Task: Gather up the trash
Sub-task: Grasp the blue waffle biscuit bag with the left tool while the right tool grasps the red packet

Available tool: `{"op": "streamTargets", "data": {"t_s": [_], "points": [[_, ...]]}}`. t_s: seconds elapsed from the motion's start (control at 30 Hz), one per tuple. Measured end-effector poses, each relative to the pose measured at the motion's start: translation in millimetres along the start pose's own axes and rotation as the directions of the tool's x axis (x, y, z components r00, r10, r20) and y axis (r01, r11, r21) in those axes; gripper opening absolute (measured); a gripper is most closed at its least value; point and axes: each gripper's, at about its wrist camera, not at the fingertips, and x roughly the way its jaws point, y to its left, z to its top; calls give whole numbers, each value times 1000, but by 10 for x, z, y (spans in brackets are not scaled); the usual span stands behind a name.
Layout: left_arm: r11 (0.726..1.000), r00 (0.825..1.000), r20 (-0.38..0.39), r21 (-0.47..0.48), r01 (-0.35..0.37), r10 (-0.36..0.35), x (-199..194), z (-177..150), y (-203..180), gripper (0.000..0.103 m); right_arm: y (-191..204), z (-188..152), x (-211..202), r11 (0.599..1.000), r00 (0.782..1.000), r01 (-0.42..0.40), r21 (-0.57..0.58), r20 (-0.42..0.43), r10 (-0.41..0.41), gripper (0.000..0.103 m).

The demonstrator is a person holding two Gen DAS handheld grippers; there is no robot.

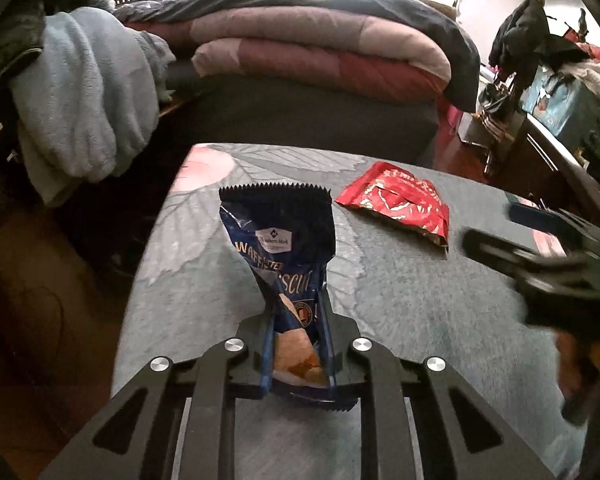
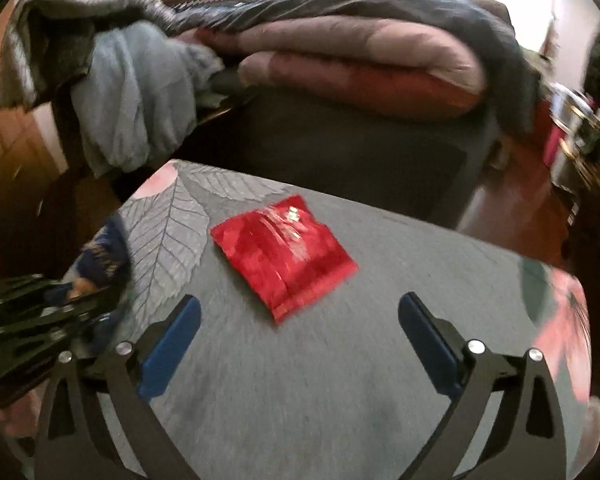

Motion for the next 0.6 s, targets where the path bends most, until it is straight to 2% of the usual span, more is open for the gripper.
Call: {"op": "streamTargets", "data": {"t_s": [0.2, 0.27, 0.33, 0.37, 0.43, 0.47, 0.5, 0.57, 0.6], "points": [[1000, 1000, 20, 29, -4, 4, -149, -60, 32, 19, 112, 187, 510, 995, 995, 25, -94, -89, -33, 99], [999, 1000, 24, 36, 2, -3, -175, -74, 34, 19, 109, 218, 552, 996, 997, 5, -92, -80, -13, 99], [999, 1000, 30, 39, 1, -2, -192, -83, 32, 19, 84, 240, 583, 998, 995, -22, -64, -95, 15, 95], [999, 999, 32, 40, 2, -4, -196, -85, 31, 19, 62, 233, 573, 998, 995, -48, -38, -91, 44, 86], [999, 999, 34, 38, 0, -1, -196, -95, 31, 19, 71, 221, 524, 998, 996, -42, -36, -77, 40, 69], [999, 999, 33, 37, 0, -1, -198, -99, 25, 19, 82, 213, 499, 998, 996, -53, -37, -77, 50, 52], [999, 999, 32, 34, 0, -1, -198, -102, 23, 19, 95, 197, 467, 998, 995, -54, -45, -81, 50, 44], [1000, 1000, 31, 28, -4, 3, -209, -110, 12, 19, 115, 133, 392, 996, 995, -58, -64, -81, 53, 35], [1000, 1000, 31, 27, -3, 2, -217, -113, 6, 19, 113, 102, 364, 996, 995, -62, -68, -84, 56, 8]]}}
